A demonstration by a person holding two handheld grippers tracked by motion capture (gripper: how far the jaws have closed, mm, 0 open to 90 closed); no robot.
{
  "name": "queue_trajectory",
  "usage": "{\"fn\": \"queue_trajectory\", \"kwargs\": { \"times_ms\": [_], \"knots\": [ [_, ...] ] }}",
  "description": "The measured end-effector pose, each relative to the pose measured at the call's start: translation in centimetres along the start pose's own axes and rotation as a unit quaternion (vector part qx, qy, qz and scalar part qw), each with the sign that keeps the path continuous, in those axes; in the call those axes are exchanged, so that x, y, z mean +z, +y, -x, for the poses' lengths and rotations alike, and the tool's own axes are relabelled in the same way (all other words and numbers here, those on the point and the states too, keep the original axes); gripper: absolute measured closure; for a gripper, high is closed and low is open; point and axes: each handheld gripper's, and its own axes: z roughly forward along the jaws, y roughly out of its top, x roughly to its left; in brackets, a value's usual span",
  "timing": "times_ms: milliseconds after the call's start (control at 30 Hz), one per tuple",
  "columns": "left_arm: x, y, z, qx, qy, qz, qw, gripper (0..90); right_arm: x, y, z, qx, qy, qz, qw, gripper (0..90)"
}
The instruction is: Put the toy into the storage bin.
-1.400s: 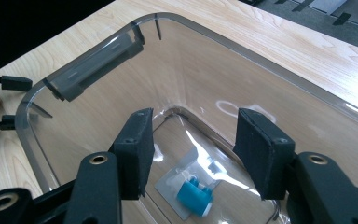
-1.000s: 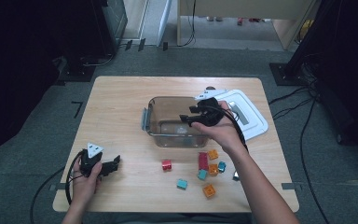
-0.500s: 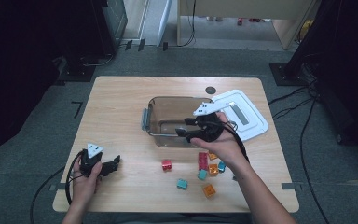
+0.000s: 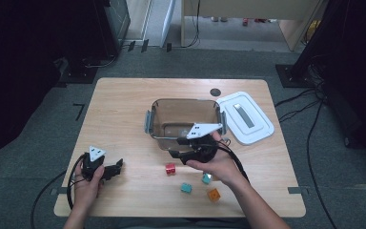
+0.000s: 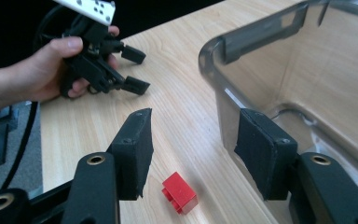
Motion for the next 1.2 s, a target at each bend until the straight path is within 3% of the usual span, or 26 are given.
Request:
{"fn": "queue_trajectory", "kwargs": {
  "times_ms": [233, 500, 700, 967, 1200],
  "knots": [
    [0.0, 0.0, 0.0, 0.000, 0.000, 0.001, 1.0000, 12.7, 2.4, -2.6, -1.0, -0.013, -0.007, -0.008, 0.9999, 48.0],
    [0.0, 0.0, 0.0, 0.000, 0.000, 0.001, 1.0000, 12.8, 4.6, -4.6, -0.8, -0.015, -0.021, -0.031, 0.9992, 47.7],
    [0.0, 0.0, 0.0, 0.002, -0.001, 0.000, 1.0000, 12.8, 5.6, -5.3, -0.7, -0.017, -0.029, -0.041, 0.9986, 46.9],
    [0.0, 0.0, 0.0, 0.002, -0.001, 0.000, 1.0000, 12.8, 6.9, -6.0, -1.3, -0.041, -0.047, -0.070, 0.9956, 43.3],
    [0.0, 0.0, 0.0, 0.002, -0.001, 0.000, 1.0000, 12.8, 7.5, -6.4, -1.3, -0.044, -0.054, -0.085, 0.9939, 53.6]
  ]
}}
